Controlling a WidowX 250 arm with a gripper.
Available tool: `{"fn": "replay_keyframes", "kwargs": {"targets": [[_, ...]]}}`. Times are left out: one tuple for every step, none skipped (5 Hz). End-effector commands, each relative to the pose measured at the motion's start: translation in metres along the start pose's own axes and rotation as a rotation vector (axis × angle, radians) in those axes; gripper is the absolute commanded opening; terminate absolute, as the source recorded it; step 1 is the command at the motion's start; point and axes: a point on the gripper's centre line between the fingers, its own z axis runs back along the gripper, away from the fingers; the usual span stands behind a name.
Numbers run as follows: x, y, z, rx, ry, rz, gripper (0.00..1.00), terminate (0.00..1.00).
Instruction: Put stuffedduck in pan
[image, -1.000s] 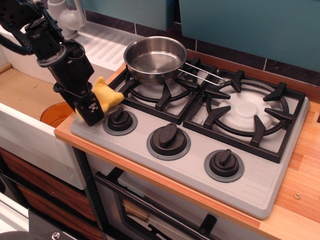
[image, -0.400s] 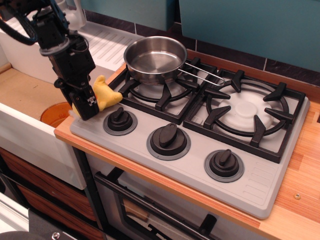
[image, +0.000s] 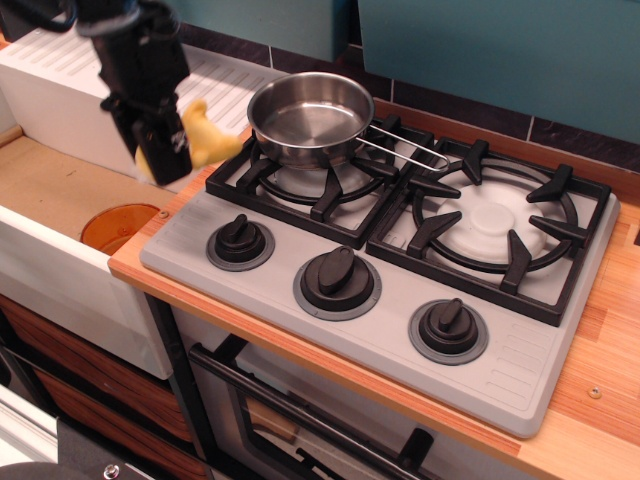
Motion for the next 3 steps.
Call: {"fn": "replay_keyframes", "kwargs": {"targets": [[0.045, 0.003, 0.053, 0.04, -0.032, -0.036, 0.0, 0.0], [0.072, 0.009, 0.057, 0.023, -0.037, -0.065, 0.0, 0.0], [0.093, 0.012, 0.06, 0.014, -0.026, -0.077, 0.0, 0.0]]}}
